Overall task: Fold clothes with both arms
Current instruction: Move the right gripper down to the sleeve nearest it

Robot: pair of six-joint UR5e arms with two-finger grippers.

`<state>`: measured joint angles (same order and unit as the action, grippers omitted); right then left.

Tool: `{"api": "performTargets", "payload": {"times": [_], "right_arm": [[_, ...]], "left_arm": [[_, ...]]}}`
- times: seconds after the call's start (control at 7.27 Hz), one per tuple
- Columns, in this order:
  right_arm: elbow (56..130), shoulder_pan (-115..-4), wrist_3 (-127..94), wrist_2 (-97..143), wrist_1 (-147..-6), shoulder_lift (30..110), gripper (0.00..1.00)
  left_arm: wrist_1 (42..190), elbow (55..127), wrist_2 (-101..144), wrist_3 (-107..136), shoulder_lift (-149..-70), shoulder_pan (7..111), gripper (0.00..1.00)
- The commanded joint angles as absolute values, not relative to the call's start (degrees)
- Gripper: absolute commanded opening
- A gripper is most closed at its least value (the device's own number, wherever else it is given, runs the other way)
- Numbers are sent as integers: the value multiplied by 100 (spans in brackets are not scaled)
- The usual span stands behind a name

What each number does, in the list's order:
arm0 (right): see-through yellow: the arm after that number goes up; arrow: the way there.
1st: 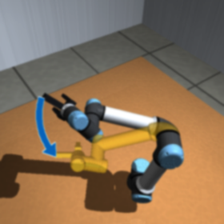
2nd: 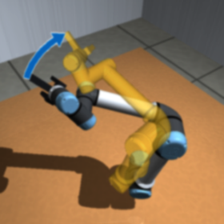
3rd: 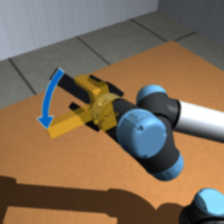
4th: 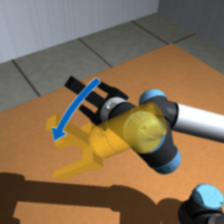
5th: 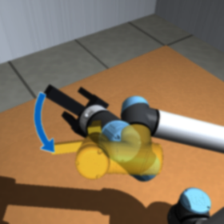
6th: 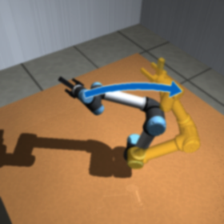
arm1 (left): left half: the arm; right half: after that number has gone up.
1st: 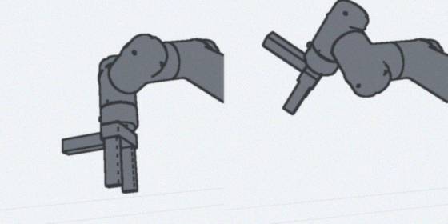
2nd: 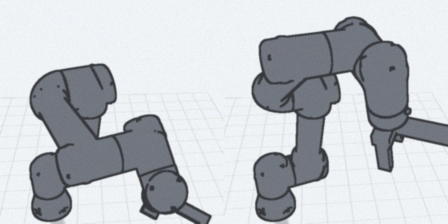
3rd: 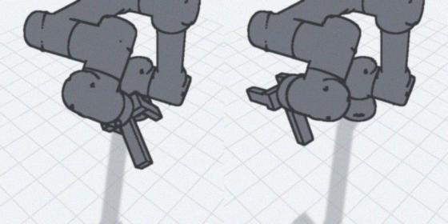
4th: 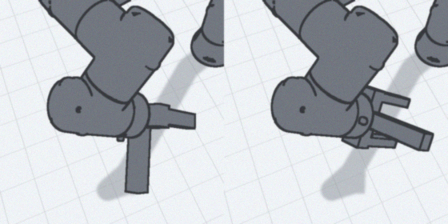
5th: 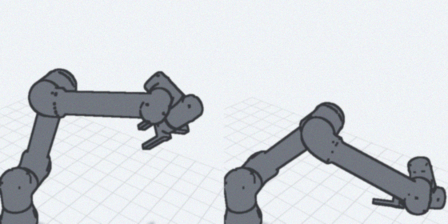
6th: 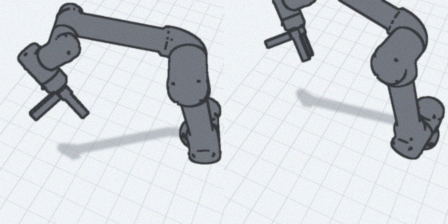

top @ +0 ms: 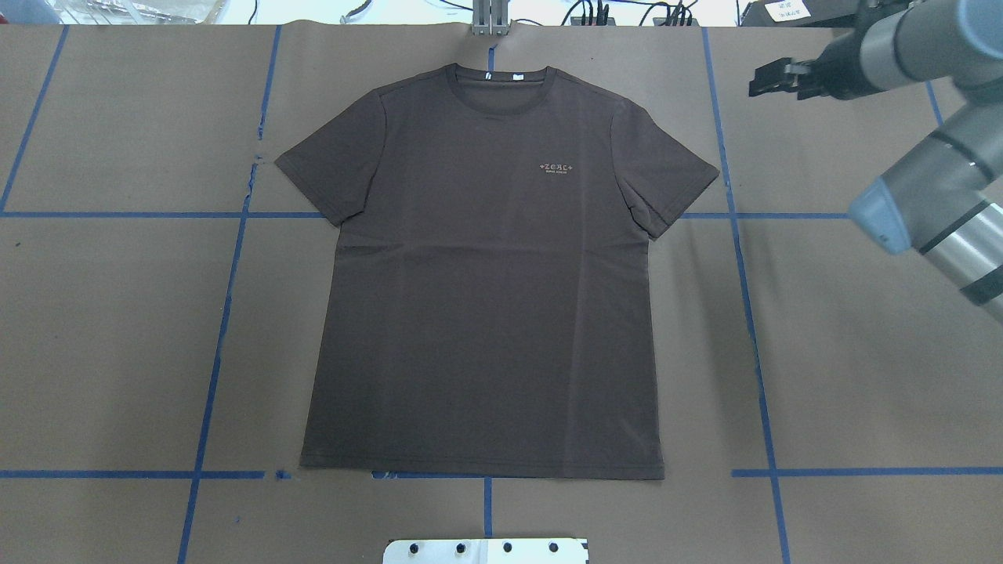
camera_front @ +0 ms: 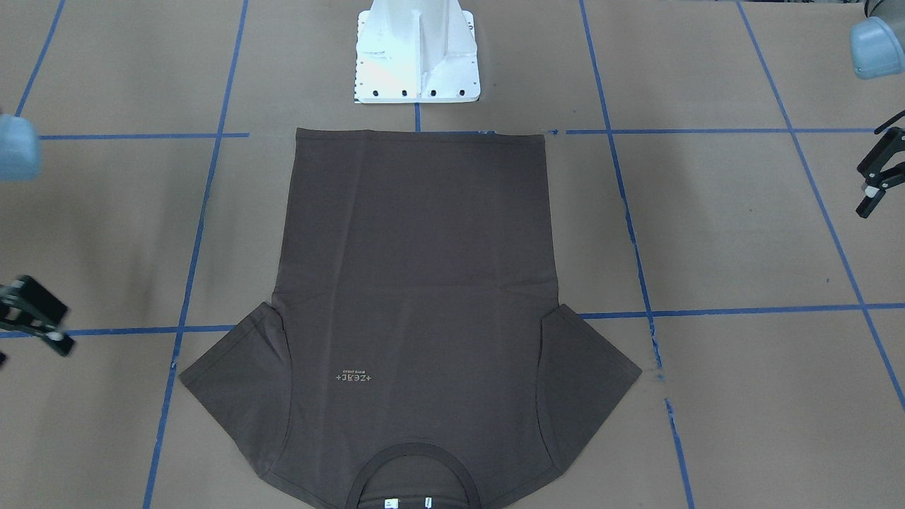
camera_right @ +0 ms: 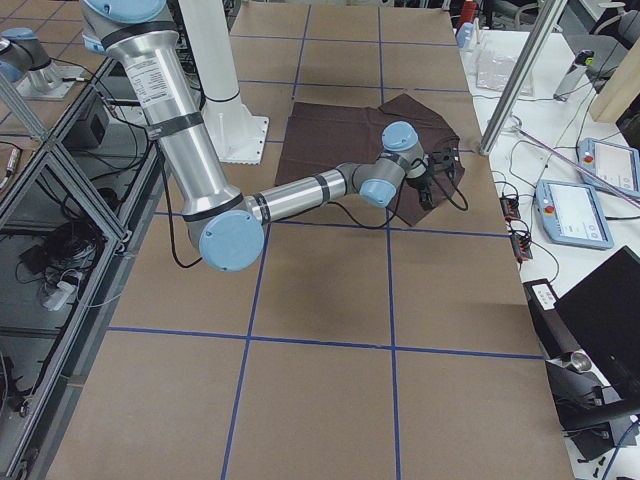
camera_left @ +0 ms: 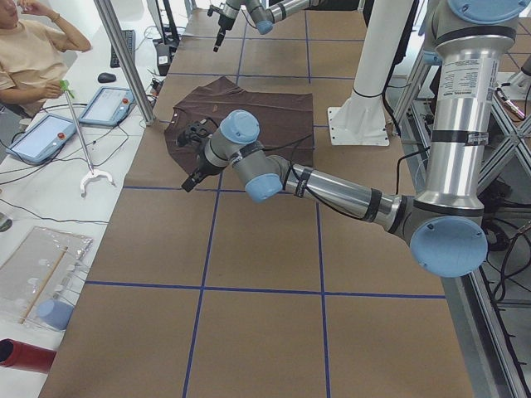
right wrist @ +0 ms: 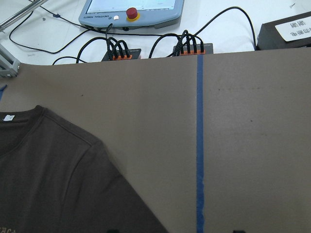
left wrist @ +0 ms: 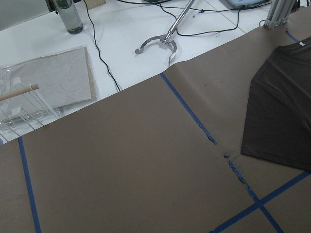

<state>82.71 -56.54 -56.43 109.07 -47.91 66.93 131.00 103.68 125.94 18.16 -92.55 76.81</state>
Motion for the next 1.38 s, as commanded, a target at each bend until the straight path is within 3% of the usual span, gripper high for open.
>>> {"api": "performTargets", "payload": {"times": [0.0,0.28,0.55,1.24], "right_arm": [[7894,-5161,-5792,10233,-4711,6557,74],[7770,-5115,-5897,10222,-4702,6548,67],[7158,-5037,-5906,10082,-4117,6408,66],[7058,-4790,-6003,9905,-4034,6433,65]], "left_arm": [[13104,10362,12586,1819,-9255,7673,100],[13104,10354,12568,1811,-9255,7673,100],[13104,10354,12568,1811,-9255,7664,100],[13104,10354,12560,1811,-9255,7646,100]]}}
